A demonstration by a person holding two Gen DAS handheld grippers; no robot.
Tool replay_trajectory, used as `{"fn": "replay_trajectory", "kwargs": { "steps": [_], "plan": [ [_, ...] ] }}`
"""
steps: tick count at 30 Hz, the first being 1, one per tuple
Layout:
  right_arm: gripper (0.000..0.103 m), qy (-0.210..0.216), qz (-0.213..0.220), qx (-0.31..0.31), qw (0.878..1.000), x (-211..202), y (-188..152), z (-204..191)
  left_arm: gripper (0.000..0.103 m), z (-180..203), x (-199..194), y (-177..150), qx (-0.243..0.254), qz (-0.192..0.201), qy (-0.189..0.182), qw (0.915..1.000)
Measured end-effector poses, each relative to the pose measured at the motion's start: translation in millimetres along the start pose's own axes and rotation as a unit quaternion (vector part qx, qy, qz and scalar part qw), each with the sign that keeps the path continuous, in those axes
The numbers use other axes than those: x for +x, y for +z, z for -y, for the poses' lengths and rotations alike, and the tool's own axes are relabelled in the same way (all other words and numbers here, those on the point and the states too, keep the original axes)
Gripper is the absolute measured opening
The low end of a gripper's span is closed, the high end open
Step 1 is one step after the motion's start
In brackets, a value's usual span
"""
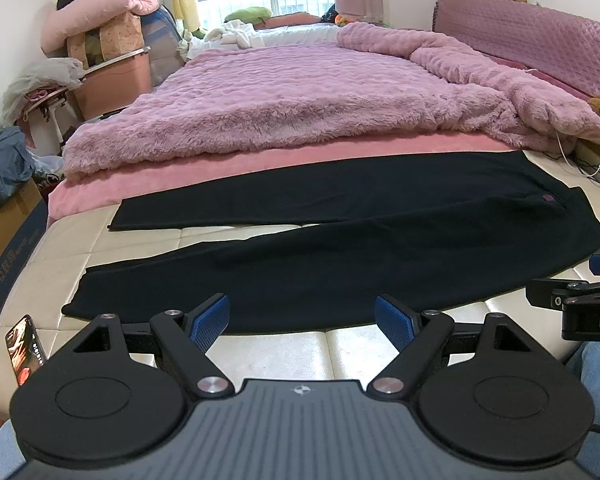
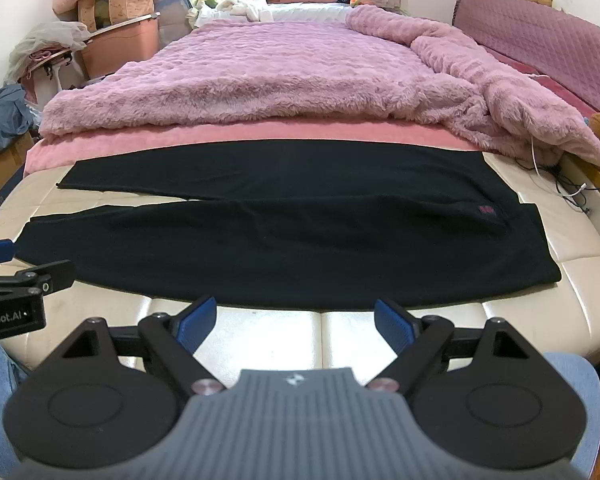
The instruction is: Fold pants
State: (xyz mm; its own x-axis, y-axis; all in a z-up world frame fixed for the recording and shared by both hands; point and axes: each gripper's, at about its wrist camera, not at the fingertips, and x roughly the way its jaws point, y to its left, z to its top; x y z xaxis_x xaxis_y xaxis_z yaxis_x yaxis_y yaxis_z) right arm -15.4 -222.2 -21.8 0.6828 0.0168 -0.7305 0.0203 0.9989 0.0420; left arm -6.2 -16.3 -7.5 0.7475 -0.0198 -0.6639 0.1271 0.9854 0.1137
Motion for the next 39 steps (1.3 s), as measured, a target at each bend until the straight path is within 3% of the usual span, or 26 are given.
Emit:
{"fn": "replay_trajectory", "kwargs": {
  "steps": [39],
  "plan": [
    [0.082,-0.001,-0.005,-0.001,1.0,2.7,2.6,-3.4,0.096,3.0,1.3,-0.5,-0.001,-0.003,-0.001,1.0]
  ]
}}
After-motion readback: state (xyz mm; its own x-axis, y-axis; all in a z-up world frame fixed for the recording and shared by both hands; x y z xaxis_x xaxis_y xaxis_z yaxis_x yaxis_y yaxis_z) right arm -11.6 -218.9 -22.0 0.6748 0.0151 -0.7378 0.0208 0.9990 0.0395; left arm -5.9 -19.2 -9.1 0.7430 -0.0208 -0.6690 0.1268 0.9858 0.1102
